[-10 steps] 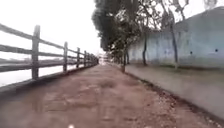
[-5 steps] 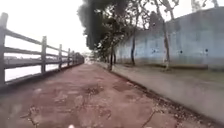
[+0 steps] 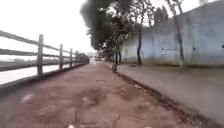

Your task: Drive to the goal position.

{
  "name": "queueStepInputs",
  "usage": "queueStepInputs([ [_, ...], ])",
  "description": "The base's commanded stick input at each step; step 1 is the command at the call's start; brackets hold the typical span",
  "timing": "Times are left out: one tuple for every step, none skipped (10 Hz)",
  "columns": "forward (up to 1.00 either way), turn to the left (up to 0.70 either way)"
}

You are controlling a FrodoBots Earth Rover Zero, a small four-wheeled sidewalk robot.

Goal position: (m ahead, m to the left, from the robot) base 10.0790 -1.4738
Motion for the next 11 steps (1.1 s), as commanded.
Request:
queueStepInputs([
  [1.0,0.45],
  [1.0,0.27],
  [1.0,0.1],
  [1.0,0.1],
  [1.0,0.1],
  [1.0,0.1],
  [1.0,0.06],
  [1.0,-0.14],
  [1.0,-0.3],
  [1.0,-0.3],
  [1.0,-0.04],
])
